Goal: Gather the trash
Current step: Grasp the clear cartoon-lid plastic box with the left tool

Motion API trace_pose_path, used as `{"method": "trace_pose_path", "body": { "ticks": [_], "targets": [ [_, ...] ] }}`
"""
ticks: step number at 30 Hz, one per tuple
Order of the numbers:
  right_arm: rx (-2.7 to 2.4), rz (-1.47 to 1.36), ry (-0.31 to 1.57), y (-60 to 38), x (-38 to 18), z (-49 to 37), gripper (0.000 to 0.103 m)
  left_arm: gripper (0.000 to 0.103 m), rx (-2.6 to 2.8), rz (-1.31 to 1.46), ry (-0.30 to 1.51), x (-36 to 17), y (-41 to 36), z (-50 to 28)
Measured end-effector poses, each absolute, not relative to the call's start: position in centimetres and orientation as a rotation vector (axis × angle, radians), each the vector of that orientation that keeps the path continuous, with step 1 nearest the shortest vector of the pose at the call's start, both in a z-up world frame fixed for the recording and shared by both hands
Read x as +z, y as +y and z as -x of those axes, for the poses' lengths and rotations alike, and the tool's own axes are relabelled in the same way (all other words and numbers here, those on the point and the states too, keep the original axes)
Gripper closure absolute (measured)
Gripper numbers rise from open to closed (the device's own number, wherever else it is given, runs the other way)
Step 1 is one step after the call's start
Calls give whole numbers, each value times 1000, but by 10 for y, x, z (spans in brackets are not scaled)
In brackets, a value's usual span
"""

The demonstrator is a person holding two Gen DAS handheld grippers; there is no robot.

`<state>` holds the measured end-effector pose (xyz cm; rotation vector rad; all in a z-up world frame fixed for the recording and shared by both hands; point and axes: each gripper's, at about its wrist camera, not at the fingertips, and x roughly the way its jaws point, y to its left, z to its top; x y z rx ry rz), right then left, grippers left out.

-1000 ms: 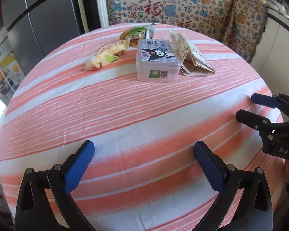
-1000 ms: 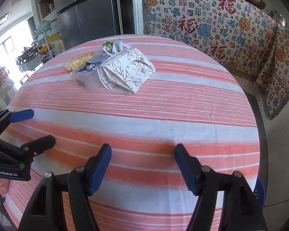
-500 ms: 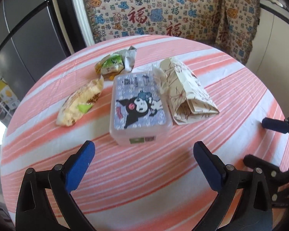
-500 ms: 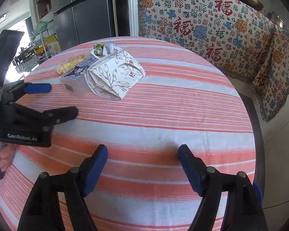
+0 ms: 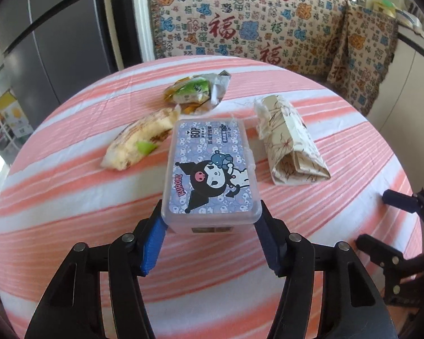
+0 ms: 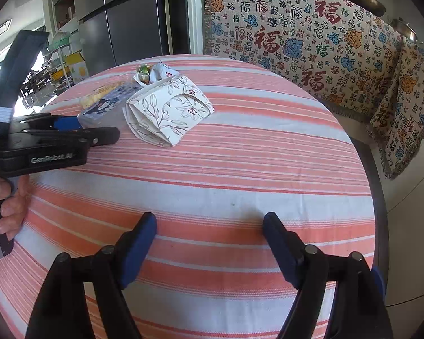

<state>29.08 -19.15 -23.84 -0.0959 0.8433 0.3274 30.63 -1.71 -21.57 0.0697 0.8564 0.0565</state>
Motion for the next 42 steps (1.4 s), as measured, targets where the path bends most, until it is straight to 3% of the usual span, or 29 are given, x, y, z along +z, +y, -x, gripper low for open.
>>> {"method": "trace_pose_path", "body": {
  "ticks": [9,11,17,25,32,35,42],
  "targets": [
    [329,96,841,-192,-238,-291,23,40,157,-8,883,-221,13,-216],
    [330,96,841,-192,-238,-290,23,25,170,-23,891,-224,15,-217],
    [329,90,837,-194,-238,-293,23,11,181,-34,876,-226,27,-232],
    [345,41,848,-198,-235,-295,22,5,173,-20,886,-228,29,-235],
    [355,-294,884,-175,-193,-336,21,4,169,-19,888,-227,28,-237],
    [267,-240,862,-143,-173,-361,17,4,168,-19,888,-227,28,-237],
    [82,-116,1082,-112,-202,-413,16,3,162,-20,892,-227,25,-240]
  ]
}}
